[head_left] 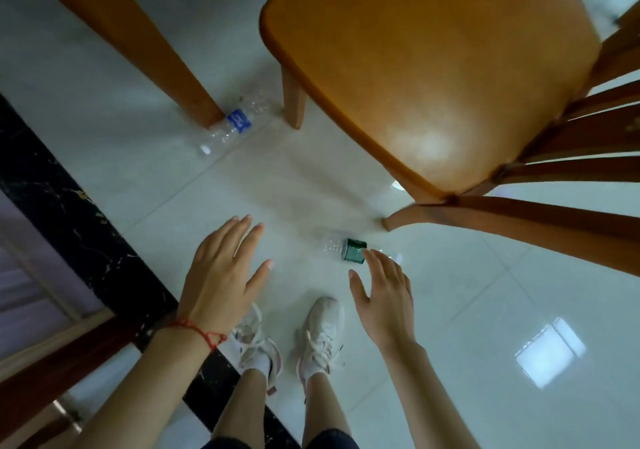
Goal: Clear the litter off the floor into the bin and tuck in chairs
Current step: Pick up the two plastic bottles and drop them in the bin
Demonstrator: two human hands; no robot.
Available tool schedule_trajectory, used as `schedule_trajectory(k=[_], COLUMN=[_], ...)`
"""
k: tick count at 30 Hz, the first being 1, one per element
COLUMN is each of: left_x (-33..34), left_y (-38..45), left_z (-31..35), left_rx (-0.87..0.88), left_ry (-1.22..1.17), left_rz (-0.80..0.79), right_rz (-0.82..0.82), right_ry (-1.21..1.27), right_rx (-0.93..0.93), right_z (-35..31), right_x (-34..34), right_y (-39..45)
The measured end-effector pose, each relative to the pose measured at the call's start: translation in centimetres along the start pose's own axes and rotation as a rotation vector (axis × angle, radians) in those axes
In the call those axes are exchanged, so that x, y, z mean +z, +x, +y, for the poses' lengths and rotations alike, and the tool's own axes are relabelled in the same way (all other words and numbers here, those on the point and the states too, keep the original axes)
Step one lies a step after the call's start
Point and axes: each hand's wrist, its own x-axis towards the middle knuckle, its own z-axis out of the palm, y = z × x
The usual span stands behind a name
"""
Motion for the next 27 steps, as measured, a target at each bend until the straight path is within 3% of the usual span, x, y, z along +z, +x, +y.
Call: schedule_trajectory(k=[8, 16, 22, 27], left_x=[9.8, 17.2, 20.7, 22.0], left_y=[4.0, 6.7, 9.2, 10.8], left_z=[-2.9, -5.6, -7.5, -8.6], left_rx=[0.054, 0.137, 0.175, 0.187], left_ry=[0.022, 0.069, 0.079, 0.076], left_rz=[-0.049, -0.094, -0.111, -0.099], right_rz=[-0.061, -0.075, 0.003, 0.028], right_ry=[0.364, 0.559, 1.082, 1.223], right_rx=[0.487, 0.916, 1.400, 1.458], right_z=[6.5, 12.0, 14.6, 15.5], right_x=[9.5, 17.7, 21.0, 22.3], right_y=[3.3, 7.4, 10.5, 12.4])
